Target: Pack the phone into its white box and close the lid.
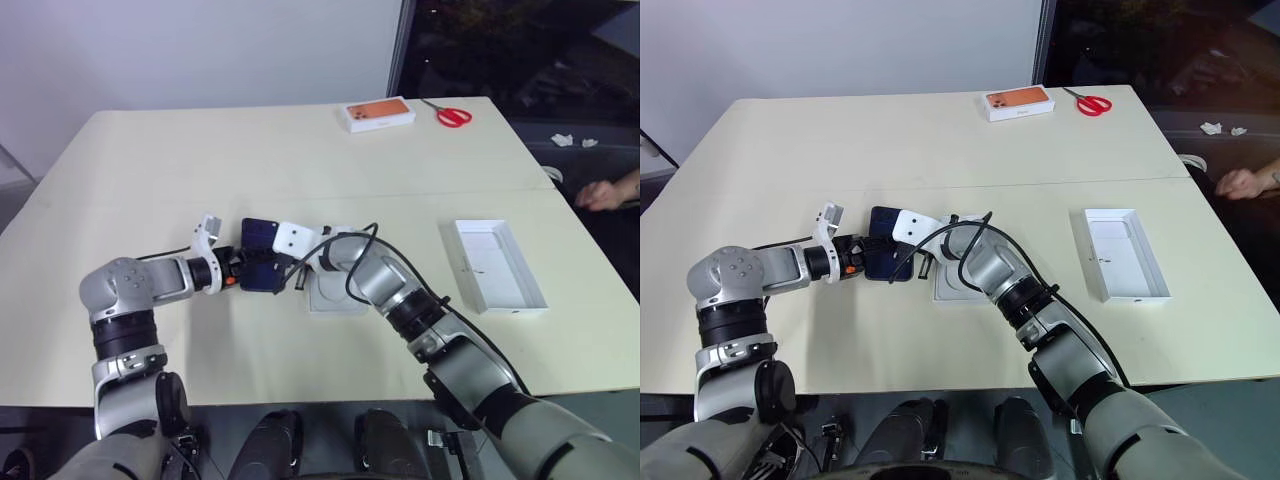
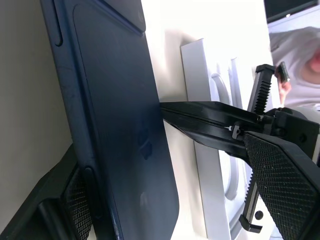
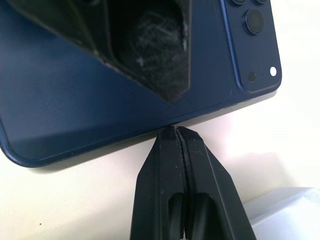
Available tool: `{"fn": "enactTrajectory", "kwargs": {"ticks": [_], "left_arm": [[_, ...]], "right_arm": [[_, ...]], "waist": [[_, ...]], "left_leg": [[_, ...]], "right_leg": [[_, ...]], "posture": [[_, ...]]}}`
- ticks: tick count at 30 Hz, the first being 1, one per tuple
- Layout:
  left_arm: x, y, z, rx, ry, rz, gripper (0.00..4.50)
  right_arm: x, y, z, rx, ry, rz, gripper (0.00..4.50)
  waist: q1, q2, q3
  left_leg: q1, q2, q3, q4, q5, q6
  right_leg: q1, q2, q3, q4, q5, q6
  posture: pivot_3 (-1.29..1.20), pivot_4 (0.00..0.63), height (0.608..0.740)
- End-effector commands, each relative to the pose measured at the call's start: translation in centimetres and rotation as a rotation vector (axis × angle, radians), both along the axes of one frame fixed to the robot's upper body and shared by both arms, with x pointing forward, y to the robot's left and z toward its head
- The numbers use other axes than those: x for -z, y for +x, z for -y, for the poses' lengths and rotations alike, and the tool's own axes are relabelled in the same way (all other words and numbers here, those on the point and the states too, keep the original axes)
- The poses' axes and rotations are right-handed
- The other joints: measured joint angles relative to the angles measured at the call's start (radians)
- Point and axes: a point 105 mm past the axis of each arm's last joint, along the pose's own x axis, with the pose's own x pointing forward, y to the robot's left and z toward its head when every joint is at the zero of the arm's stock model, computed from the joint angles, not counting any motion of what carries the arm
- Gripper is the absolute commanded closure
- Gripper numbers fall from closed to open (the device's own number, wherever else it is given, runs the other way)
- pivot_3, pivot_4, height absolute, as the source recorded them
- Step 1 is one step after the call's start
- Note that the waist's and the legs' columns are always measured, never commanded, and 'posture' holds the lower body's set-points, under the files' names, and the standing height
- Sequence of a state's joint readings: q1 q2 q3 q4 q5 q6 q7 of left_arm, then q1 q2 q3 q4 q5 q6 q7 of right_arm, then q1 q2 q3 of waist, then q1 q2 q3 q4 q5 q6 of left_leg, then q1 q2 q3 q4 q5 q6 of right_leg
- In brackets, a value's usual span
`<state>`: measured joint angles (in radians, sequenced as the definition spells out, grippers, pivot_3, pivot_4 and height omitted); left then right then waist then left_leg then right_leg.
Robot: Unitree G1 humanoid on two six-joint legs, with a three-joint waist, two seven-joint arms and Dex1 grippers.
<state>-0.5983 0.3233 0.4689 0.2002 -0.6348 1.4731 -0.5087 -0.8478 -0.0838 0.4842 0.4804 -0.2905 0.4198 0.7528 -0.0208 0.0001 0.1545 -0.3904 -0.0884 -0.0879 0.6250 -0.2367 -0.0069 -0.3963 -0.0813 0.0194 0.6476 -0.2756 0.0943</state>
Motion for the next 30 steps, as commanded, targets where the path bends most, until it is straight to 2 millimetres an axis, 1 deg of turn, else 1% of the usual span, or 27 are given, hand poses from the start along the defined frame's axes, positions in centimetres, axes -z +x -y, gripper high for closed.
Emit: {"fn": "enactTrajectory", "kwargs": {"ticks": [1,6,11,16,20,21,23,27,30], "left_arm": [[2.0,-0.9,-0.4,-0.001,0.004,-0.078,1.0],[2.2,-1.2,-0.5,-0.004,-0.045,-0.094,3.51],[2.6,-1.8,-0.3,0.015,-0.071,-0.107,3.51],[2.9,-1.9,-0.5,-0.001,-0.094,-0.123,3.51],[2.8,-2.0,-0.4,-0.01,-0.133,-0.126,4.47],[2.7,-2.0,-0.4,-0.011,-0.143,-0.122,4.47],[2.5,-2.1,-0.6,-0.012,-0.165,-0.111,4.47],[2.3,-2.4,-1.2,-0.017,-0.198,-0.086,4.47],[2.2,-2.5,-1.6,-0.032,-0.225,-0.081,4.47]], "right_arm": [[-0.8,-0.1,-0.7,-0.027,0.012,0.023,4.5],[-0.9,-0.2,-0.6,-0.03,0.01,0.027,4.5],[-0.9,-0.2,-0.6,-0.032,0.009,0.028,4.5],[-0.8,-0.3,-0.5,-0.032,0.009,0.026,4.5],[-0.8,-0.3,-0.5,-0.031,0.011,0.028,4.5],[-1.0,-0.3,-0.5,-0.03,0.024,0.026,4.5],[-1.8,-0.4,-0.6,-0.03,0.078,0.012,4.5],[-5.2,-1.4,-1.4,-0.063,0.341,-0.107,4.5],[-6.7,-2.0,-1.2,-0.08,0.45,-0.168,4.5]], "waist": [[0.0,0.0,0.0],[0.0,-0.001,0.001],[0.0,-0.004,0.002],[0.0,-0.005,0.003],[0.0,-0.006,0.003],[0.0,-0.006,0.003],[0.0,-0.006,0.003],[-0.003,-0.006,0.003],[-0.009,-0.006,0.004]], "left_leg": [[0.0,0.0,0.0,0.0,0.0,0.0],[0.0,0.0,0.0,-0.002,0.0,0.0],[0.0,0.0,0.0,-0.002,0.001,-0.001],[0.0,0.001,0.0,-0.003,0.001,-0.001],[0.0,0.001,0.0,-0.003,0.001,-0.001],[0.0,0.001,0.0,-0.003,0.001,-0.001],[0.0,0.001,0.0,-0.003,0.001,-0.002],[-0.001,0.001,0.0,-0.004,0.001,-0.002],[-0.001,0.001,0.001,-0.005,0.001,-0.002]], "right_leg": [[0.0,0.0,0.0,0.0,0.0,0.0],[-0.001,0.0,0.0,-0.001,0.0,0.0],[-0.001,0.0,0.0,0.0,0.0,0.0],[-0.001,0.0,0.0,-0.001,0.0,0.0],[-0.001,0.0,0.0,-0.001,0.0,0.0],[-0.001,0.0,0.0,-0.001,0.0,0.0],[-0.002,0.0,0.0,-0.001,0.0,0.0],[-0.003,0.0,0.001,-0.001,0.0,0.0],[-0.003,0.001,0.002,-0.001,0.0,0.0]], "posture": [[0.0,0.15,0.74],[0.0,0.15,0.74],[0.0,0.15,0.74],[0.0,0.15,0.74],[0.0,0.15,0.74],[0.0,0.15,0.74],[0.0,0.15,0.74],[0.0,0.15,0.74],[0.0,0.15,0.74]]}}
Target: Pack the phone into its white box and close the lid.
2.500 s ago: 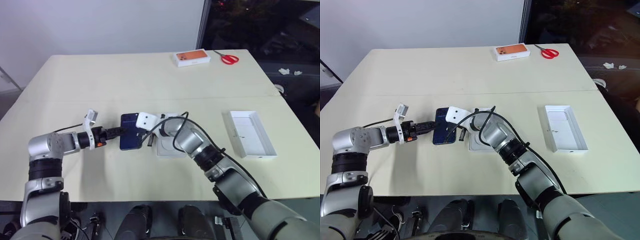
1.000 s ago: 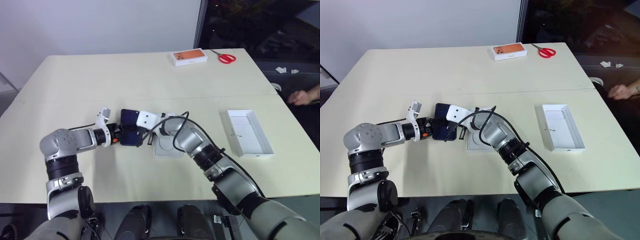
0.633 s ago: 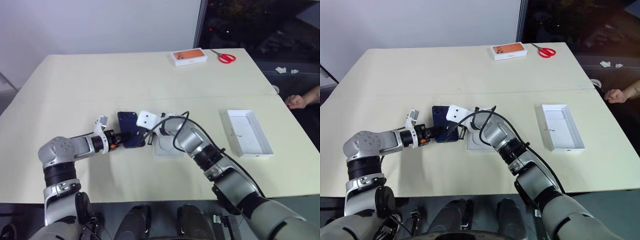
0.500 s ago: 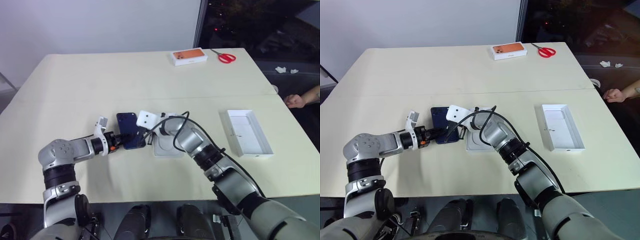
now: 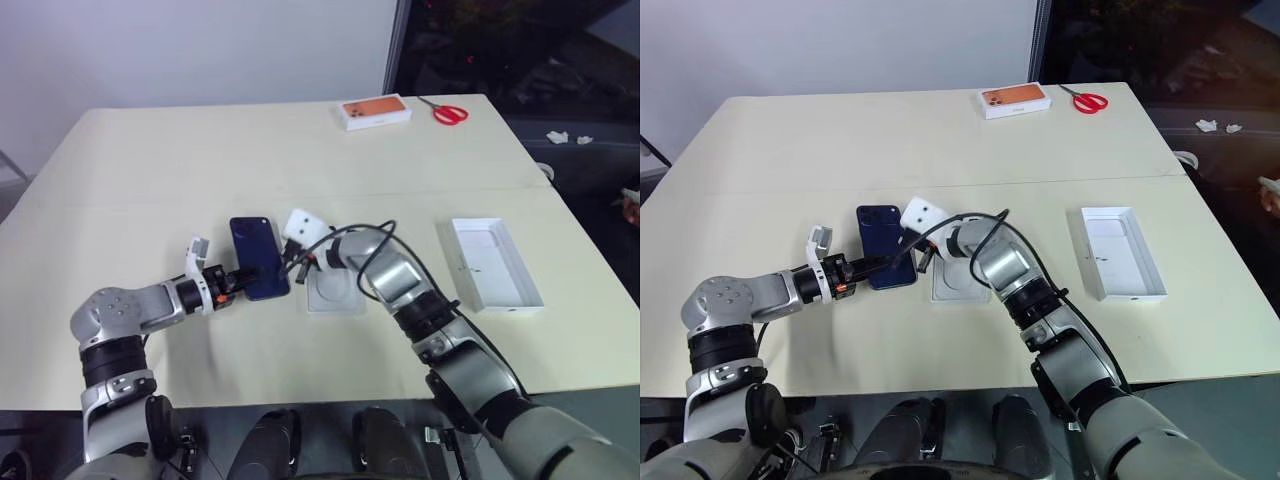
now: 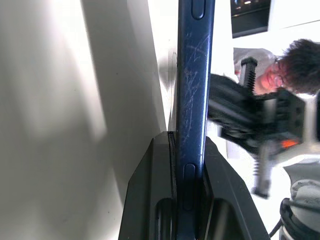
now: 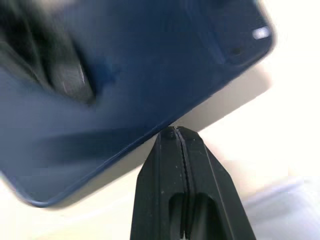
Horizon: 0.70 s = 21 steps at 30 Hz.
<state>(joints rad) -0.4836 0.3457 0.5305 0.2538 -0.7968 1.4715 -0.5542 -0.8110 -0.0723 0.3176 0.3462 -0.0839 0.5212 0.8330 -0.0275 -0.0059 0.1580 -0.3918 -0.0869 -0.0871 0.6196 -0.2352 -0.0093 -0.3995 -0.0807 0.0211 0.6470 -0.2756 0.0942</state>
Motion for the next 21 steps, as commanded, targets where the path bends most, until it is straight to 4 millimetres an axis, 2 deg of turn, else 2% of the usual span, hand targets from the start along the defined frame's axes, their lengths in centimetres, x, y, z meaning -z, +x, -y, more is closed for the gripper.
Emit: {"fn": "enactTrajectory", "kwargs": {"ticks": [1,6,7,9,12,13,15,18,21], "left_arm": [[0.7,-0.3,-0.7,-0.027,-0.025,-0.026,4.47],[0.3,-0.5,-1.5,-0.041,-0.031,-0.004,4.47],[0.2,-0.6,-1.6,-0.041,-0.028,0.006,4.5],[-0.2,-0.7,-1.6,-0.032,-0.036,0.02,4.5],[-1.7,-1.4,-1.5,0.016,-0.067,0.069,4.5],[-2.0,-1.6,-1.5,0.026,-0.067,0.084,4.5],[-2.4,-1.8,-1.6,0.04,-0.065,0.098,4.5],[-2.5,-2.0,-1.7,0.046,-0.062,0.1,4.5],[-2.5,-2.2,-1.7,0.055,-0.065,0.1,4.5]], "right_arm": [[-4.0,-1.2,-1.0,-0.071,0.18,-0.015,4.5],[-6.4,-2.1,0.2,-0.099,0.305,-0.095,4.5],[-6.6,-2.2,0.5,-0.102,0.31,-0.103,4.24],[-6.6,-2.2,1.1,-0.1,0.306,-0.104,3.64],[-5.0,-2.4,3.0,-0.096,0.188,-0.059,2.22],[-4.4,-2.5,3.8,-0.096,0.146,-0.041,1.61],[-4.0,-2.7,5.2,-0.093,0.116,-0.032,0.68],[-3.7,-1.9,7.8,-0.035,0.092,-0.021,0.68],[-3.3,-1.7,9.9,-0.017,0.069,-0.029,0.68]], "waist": [[-0.003,0.0,0.0],[-0.011,0.0,0.0],[-0.013,0.0,0.0],[-0.016,0.0,0.0],[-0.017,-0.001,0.001],[-0.016,-0.003,0.002],[-0.015,-0.004,0.002],[-0.014,-0.004,0.003],[-0.013,-0.006,0.005]], "left_leg": [[0.0,0.0,0.0,-0.001,0.0,0.0],[0.0,0.0,0.0,-0.003,0.001,-0.001],[0.0,0.0,0.0,-0.004,0.001,-0.001],[0.0,0.0,0.0,-0.004,0.001,-0.001],[-0.001,0.0,0.0,-0.005,0.001,-0.001],[-0.002,0.0,0.0,-0.005,0.001,-0.001],[-0.006,0.0,0.0,-0.005,0.001,-0.001],[-0.016,0.0,0.0,-0.002,0.002,-0.003],[-0.017,0.0,-0.001,-0.002,0.003,-0.005]], "right_leg": [[-0.001,0.0,0.0,0.0,0.0,0.0],[-0.003,0.0,0.001,0.0,0.0,0.0],[-0.003,0.0,0.001,0.0,0.0,0.0],[-0.004,0.0,0.002,0.0,0.0,0.0],[-0.005,0.001,0.002,0.0,0.0,0.0],[-0.006,0.001,0.003,0.0,0.0,0.0],[-0.007,0.001,0.003,-0.001,0.0,0.0],[-0.015,0.0,0.003,0.001,0.0,0.0],[-0.016,0.0,0.002,0.001,0.0,0.0]], "posture": [[0.0,0.15,0.74],[0.0,0.15,0.74],[0.0,0.15,0.74],[0.0,0.15,0.74],[0.0,0.15,0.74],[0.0,0.15,0.74],[0.0,0.15,0.74],[0.0,0.15,0.74],[0.0,0.15,0.74]]}}
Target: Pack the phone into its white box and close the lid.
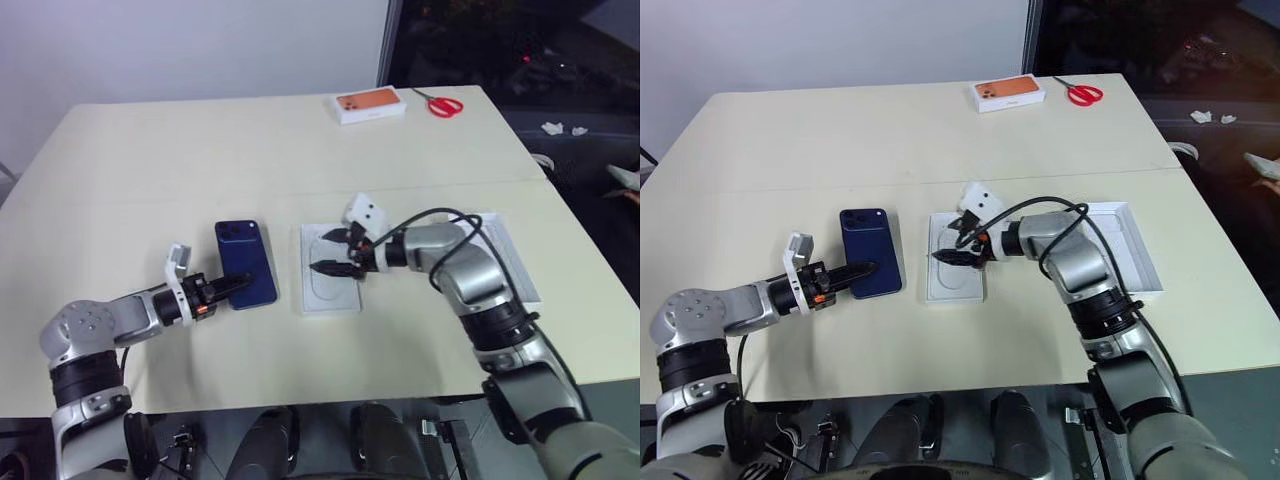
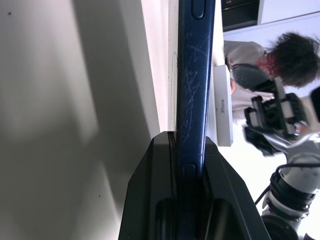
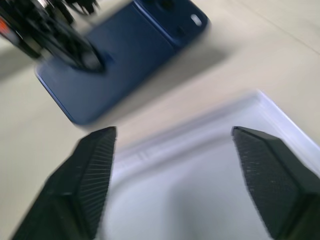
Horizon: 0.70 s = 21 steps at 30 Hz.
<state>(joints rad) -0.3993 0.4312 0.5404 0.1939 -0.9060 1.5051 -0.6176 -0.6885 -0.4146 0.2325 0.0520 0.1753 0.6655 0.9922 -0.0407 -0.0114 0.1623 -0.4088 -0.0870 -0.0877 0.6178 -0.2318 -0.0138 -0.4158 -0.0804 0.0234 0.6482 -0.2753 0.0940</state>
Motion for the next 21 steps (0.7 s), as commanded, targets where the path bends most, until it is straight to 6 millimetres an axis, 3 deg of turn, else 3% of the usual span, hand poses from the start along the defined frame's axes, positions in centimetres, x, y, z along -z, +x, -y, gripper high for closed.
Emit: {"fn": "enactTrajectory", "kwargs": {"ticks": [1,5,8,11,13,17,21], "left_arm": [[-1.6,-0.3,0.2,0.04,-0.029,0.066,4.5],[-1.8,-0.4,0.5,0.055,-0.032,0.073,4.5],[-2.2,-0.4,0.7,0.066,-0.044,0.084,4.5],[-2.6,-0.4,0.9,0.076,-0.05,0.094,4.5],[-2.7,-0.4,1.0,0.08,-0.052,0.1,4.5],[-3.1,-0.6,2.3,0.113,-0.048,0.124,4.5],[-4.0,-0.7,3.5,0.153,-0.043,0.156,4.5]], "right_arm": [[-1.0,0.0,2.1,-0.006,-0.003,0.058,0.68],[-0.8,0.3,4.4,0.036,-0.048,0.068,0.68],[-0.2,0.9,6.2,0.079,-0.098,0.082,1.95],[0.6,1.4,8.3,0.116,-0.18,0.098,3.61],[1.3,1.6,9.3,0.13,-0.228,0.101,4.47],[4.0,0.8,9.6,0.073,-0.349,0.104,4.47],[4.5,-0.1,8.1,0.015,-0.329,0.098,4.47]], "waist": [[0.002,-0.001,0.001],[0.007,-0.005,0.004],[0.005,-0.006,0.005],[0.012,-0.007,0.006],[0.019,-0.007,0.007],[0.028,-0.007,0.007],[0.026,-0.008,0.007]], "left_leg": [[0.0,0.0,0.0,0.0,0.0,0.001],[0.0,0.0,0.0,0.0,0.0,0.001],[0.0,0.0,0.0,0.0,0.0,0.001],[0.0,0.0,0.0,0.0,0.0,0.0],[0.0,0.0,0.0,0.0,0.0,0.0],[0.0,0.0,0.0,0.0,0.001,-0.001],[0.001,0.0,0.0,0.001,0.002,-0.003]], "right_leg": [[0.0,0.0,0.0,0.0,0.0,0.0],[0.001,0.0,0.0,-0.001,0.0,0.0],[0.0,0.0,0.0,-0.001,0.0,0.0],[0.0,0.0,-0.001,-0.001,0.0,0.0],[0.001,0.0,0.0,-0.001,0.0,0.0],[0.001,0.0,-0.001,-0.001,0.0,0.0],[0.002,0.0,-0.001,-0.001,0.0,0.0]], "posture": [[0.0,0.15,0.74],[0.0,0.15,0.74],[0.0,0.15,0.74],[0.0,0.15,0.74],[0.0,0.15,0.74],[0.0,0.15,0.74],[0.0,0.15,0.74]]}}
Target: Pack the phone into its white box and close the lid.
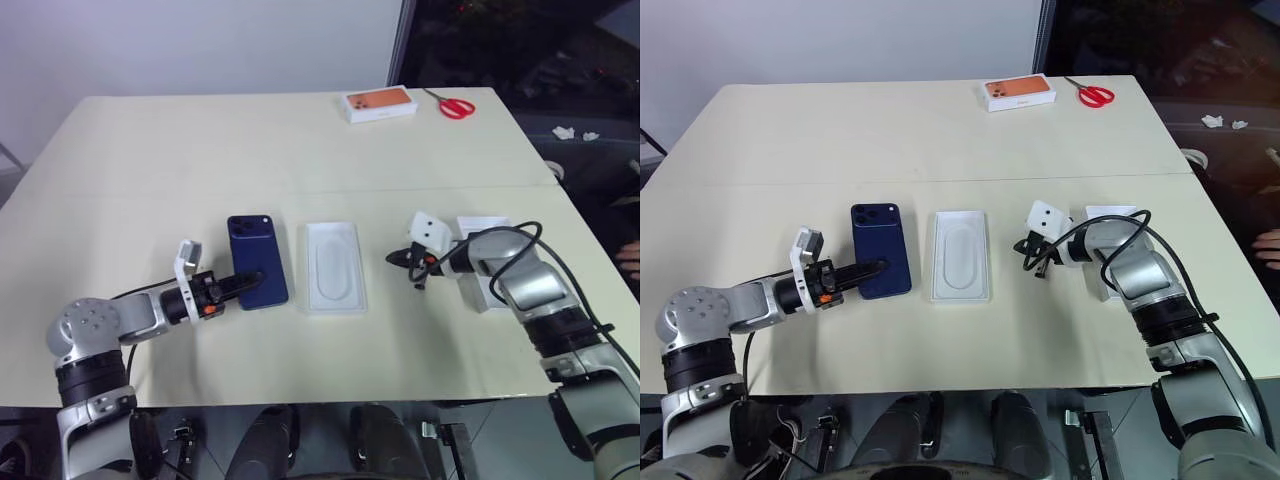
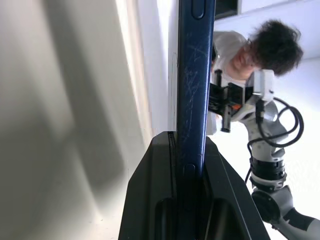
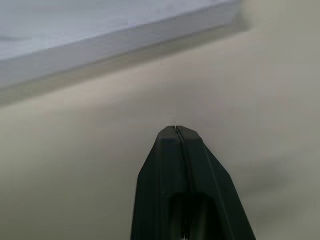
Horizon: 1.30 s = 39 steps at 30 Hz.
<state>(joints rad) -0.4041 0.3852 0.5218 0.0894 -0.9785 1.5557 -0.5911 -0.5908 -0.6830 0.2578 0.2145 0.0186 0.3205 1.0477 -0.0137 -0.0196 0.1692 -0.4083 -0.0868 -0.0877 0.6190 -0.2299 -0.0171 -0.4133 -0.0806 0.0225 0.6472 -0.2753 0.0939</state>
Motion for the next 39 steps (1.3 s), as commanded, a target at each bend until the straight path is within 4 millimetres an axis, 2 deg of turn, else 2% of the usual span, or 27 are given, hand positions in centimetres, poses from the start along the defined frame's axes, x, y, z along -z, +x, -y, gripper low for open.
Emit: {"fn": "enactTrajectory", "kwargs": {"ticks": [1,9,17,24,35,39], "left_arm": [[-2.6,0.0,1.3,0.06,-0.012,0.101,4.5],[-2.3,1.4,3.2,0.047,-0.003,0.071,4.5],[-1.2,1.3,5.5,0.085,-0.022,0.034,4.5],[-0.9,0.9,6.2,0.121,-0.011,0.017,4.5],[-1.3,1.7,5.2,0.166,0.091,0.029,4.5],[-1.4,2.2,5.4,0.189,0.098,0.023,4.5]], "right_arm": [[0.9,-1.1,-2.0,-0.076,0.015,-0.035,4.47],[0.9,-1.9,-5.5,-0.131,0.078,-0.044,4.47],[0.5,-2.2,-8.1,-0.129,0.135,-0.058,4.47],[0.9,-1.7,-7.4,-0.11,0.093,-0.033,4.47],[1.1,-1.8,-7.8,-0.122,0.087,-0.019,4.47],[1.1,-1.7,-7.9,-0.119,0.087,-0.013,4.47]], "waist": [[-0.001,0.0,0.0],[-0.003,0.0,0.0],[-0.001,0.0,0.0],[0.001,0.0,0.0],[0.0,0.0,0.0],[0.001,0.0,0.0]], "left_leg": [[0.0,0.0,0.0,0.0,0.0,0.0],[0.001,0.002,-0.001,0.004,0.0,0.0],[0.001,0.002,-0.001,0.005,0.001,-0.001],[0.001,0.001,-0.001,0.006,0.001,-0.001],[0.001,0.001,-0.001,0.007,0.001,-0.001],[0.001,0.001,-0.001,0.007,0.001,-0.001]], "right_leg": [[0.0,0.0,0.0,0.0,0.0,0.0],[0.002,0.002,-0.002,0.002,0.0,0.0],[0.003,0.002,-0.002,0.002,0.0,0.0],[0.003,0.002,-0.002,0.002,0.0,0.0],[0.003,0.002,-0.002,0.003,0.0,0.0],[0.003,0.002,-0.002,0.003,0.0,0.0]], "posture": [[0.0,0.15,0.74],[0.0,0.15,0.74],[0.0,0.15,0.74],[0.0,0.15,0.74],[0.0,0.15,0.74],[0.0,0.15,0.74]]}}
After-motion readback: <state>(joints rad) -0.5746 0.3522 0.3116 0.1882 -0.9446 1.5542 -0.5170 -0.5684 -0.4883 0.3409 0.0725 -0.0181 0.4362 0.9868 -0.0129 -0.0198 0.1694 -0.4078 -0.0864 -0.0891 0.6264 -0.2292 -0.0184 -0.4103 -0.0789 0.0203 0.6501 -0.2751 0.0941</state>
